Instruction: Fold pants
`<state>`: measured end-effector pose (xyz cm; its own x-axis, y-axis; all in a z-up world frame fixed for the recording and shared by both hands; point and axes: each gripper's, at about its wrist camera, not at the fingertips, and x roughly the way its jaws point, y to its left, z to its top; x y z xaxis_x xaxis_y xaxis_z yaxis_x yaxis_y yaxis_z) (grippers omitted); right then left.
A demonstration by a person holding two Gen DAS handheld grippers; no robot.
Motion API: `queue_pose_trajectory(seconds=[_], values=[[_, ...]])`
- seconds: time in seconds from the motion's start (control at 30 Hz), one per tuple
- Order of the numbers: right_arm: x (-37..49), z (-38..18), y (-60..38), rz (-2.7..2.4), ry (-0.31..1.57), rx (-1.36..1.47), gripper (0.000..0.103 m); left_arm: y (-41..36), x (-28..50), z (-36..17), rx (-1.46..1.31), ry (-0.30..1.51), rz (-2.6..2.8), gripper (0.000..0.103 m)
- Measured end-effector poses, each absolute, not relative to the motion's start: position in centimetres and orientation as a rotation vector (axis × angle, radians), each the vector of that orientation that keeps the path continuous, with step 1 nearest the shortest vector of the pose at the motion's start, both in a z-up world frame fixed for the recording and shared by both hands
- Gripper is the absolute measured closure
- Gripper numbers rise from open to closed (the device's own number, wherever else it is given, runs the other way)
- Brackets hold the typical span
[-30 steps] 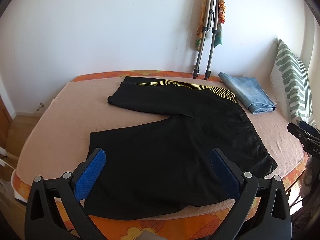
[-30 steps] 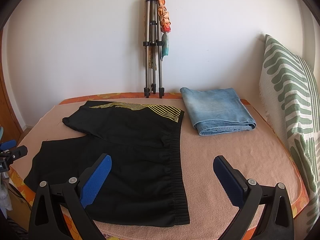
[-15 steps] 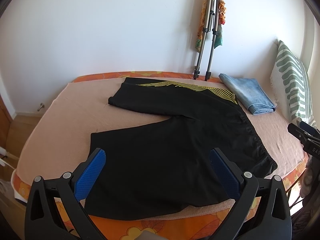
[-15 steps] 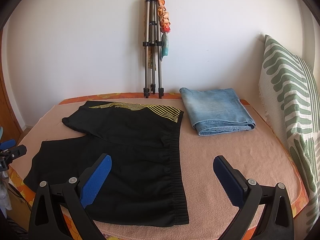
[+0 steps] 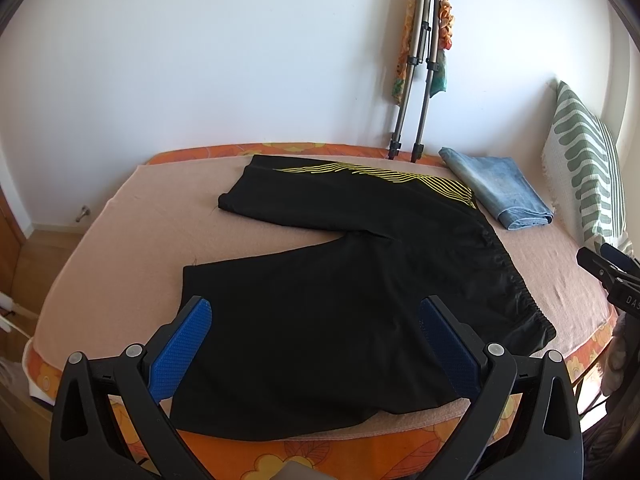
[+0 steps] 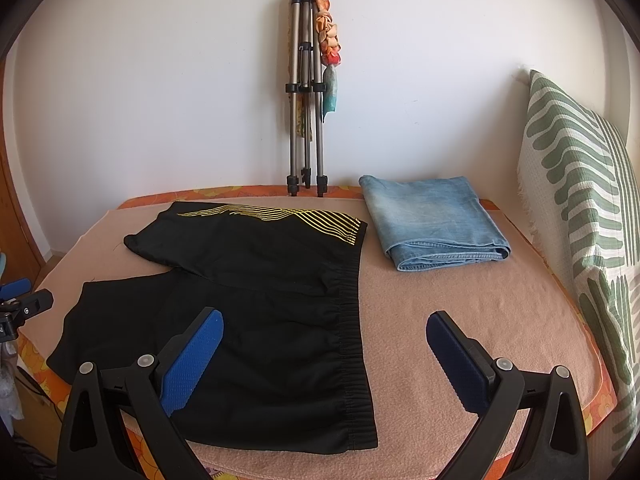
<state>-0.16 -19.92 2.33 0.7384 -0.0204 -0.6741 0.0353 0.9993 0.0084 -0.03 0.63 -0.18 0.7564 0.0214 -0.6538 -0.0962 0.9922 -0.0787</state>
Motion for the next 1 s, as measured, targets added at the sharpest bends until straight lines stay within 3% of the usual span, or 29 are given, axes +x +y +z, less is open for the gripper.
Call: queue_pose_trajectory(seconds=[1.0], values=[[-0.16, 2.35, -19.88, -0.029, 0.738, 0.017, 0.000, 0.68, -0.11, -0.17, -0.101, 0.707, 0.062, 0.000]])
